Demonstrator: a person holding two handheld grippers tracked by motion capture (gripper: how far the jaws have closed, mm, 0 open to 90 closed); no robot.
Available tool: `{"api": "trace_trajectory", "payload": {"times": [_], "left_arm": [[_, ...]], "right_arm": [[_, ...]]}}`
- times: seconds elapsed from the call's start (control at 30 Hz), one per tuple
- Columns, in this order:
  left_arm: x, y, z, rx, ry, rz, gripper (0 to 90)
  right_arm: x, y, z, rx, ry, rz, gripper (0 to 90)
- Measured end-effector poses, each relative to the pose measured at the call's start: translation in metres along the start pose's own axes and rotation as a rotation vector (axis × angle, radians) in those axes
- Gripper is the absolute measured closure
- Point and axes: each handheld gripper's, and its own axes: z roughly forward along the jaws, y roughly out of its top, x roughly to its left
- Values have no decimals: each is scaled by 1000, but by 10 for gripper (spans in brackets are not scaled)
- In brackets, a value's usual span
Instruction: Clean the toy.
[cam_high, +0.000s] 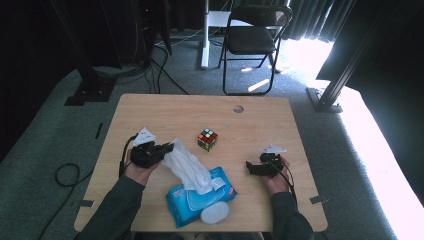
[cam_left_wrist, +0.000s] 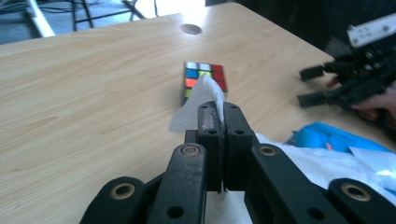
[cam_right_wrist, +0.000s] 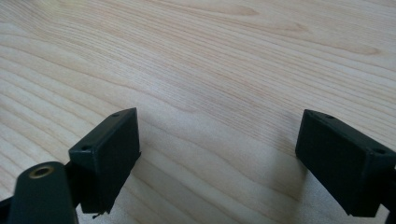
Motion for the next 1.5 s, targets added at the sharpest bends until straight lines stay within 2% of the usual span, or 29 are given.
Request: {"api": "trace_trajectory", "payload": {"times": [0.33, 0.47, 0.53, 0.6, 0.73, 0.83, 0.87, 0.9, 0.93, 0.97, 1.07, 1.17, 1.33, 1.4, 1.5], "left_arm": [[19, 2, -5, -19, 68, -30, 882], [21, 0, -1, -6, 78, -27, 881], [18, -8, 11, 44, 93, 1, 881], [18, -14, 19, 77, 82, 3, 881], [12, -28, 36, 155, 67, 55, 861], [10, -38, 49, 214, 44, 72, 834], [10, -38, 49, 214, 44, 72, 820], [8, -41, 54, 235, 38, 81, 820], [4, -47, 60, 257, 24, 103, 749], [3, -48, 62, 263, 20, 107, 712], [2, -53, 69, 291, 35, 107, 542], [3, -57, 72, 286, 55, 104, 401], [6, -62, 79, 294, 71, 87, 310], [7, -67, 86, 318, 79, 81, 290], [8, -69, 89, 324, 97, 82, 265]], "right_arm": [[0, 0, 0, 0, 0, 0, 134], [0, 0, 0, 0, 0, 0, 134], [0, 0, 0, 0, 0, 0, 133], [0, 0, 0, 0, 0, 0, 133], [0, 0, 0, 0, 0, 0, 134], [0, 0, 0, -1, 0, -1, 133], [0, 0, 0, -1, 0, -1, 133], [0, 0, 0, 0, 0, 0, 133], [0, 0, 0, 0, 0, 0, 134], [0, 0, 0, -1, 0, 0, 133], [0, 0, 0, 0, 0, -1, 134], [0, 0, 0, 0, 0, -1, 133], [0, 0, 0, 0, 0, -1, 134], [0, 0, 0, 0, 0, -1, 133], [0, 0, 0, 0, 0, -1, 134]]}}
